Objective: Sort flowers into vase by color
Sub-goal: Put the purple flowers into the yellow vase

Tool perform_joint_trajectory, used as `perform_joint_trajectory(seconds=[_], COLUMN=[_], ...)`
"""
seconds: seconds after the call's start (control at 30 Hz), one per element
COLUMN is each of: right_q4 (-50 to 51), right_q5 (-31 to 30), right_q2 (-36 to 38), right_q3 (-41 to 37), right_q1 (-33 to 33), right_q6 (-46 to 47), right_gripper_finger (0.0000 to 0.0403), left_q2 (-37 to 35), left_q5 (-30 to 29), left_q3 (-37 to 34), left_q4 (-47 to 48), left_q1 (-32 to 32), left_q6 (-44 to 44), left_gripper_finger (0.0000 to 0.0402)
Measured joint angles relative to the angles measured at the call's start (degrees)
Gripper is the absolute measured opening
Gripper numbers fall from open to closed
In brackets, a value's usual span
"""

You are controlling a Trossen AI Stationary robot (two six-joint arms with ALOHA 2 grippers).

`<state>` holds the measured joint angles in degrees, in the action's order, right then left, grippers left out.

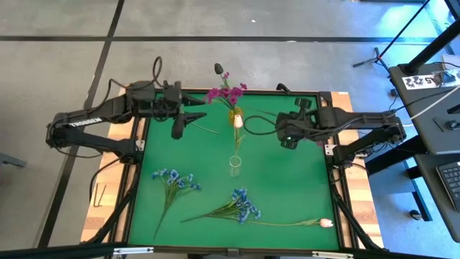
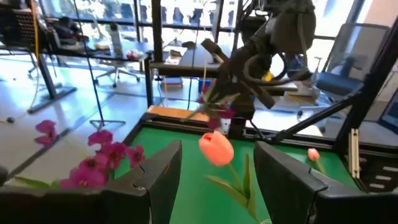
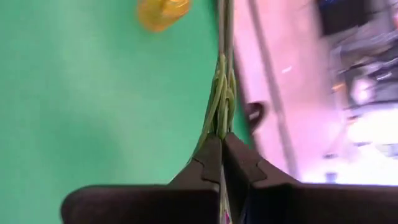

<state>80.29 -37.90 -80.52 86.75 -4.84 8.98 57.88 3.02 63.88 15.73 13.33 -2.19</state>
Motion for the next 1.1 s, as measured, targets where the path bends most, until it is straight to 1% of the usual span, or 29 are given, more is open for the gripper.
perform_joint_trajectory(seconds=[0.13,0.33,0.43,0.6,0.67,0.73,0.87,1.1], right_q4=[-0.52,-2.69,-5.83,-14.54,-18.91,-22.94,-28.93,-30.83], right_q5=[-7.35,-20.57,-25.76,-32.5,-33.91,-34.55,-34.59,-34.51], right_q2=[-3.18,-8.82,-10.48,-11.35,-11.31,-11.31,-11.31,-11.31], right_q3=[2.66,5.24,5.63,5.65,5.65,5.67,5.67,5.67], right_q1=[0.0,-0.07,-0.07,-0.07,-0.07,-0.07,-0.07,-0.07], right_q6=[-6.89,-17.29,-23.63,-34.25,-38.72,-43.34,-49.89,-52.15], right_gripper_finger=[0.0001,0.0001,0.0001,0.0001,0.0001,0.0001,0.0001,0.0001], left_q2=[5.56,13.79,17.98,24.52,27.07,29.5,32.76,34.85], left_q5=[1.21,1.9,5.0,10.19,11.54,11.6,11.94,18.82], left_q3=[6.68,18.04,23.7,32.33,35.04,37.18,39.31,39.43], left_q4=[4.76,13.19,17.35,24.45,26.81,29.07,31.16,32.01], left_q1=[1.53,4.49,6.23,9.32,10.58,11.62,13.34,14.15], left_q6=[0.83,0.81,0.03,-1.24,-1.81,-1.98,-2.19,-2.17], left_gripper_finger=[0.0196,0.0196,0.0196,0.0196,0.0196,0.0196,0.0196,0.0196])
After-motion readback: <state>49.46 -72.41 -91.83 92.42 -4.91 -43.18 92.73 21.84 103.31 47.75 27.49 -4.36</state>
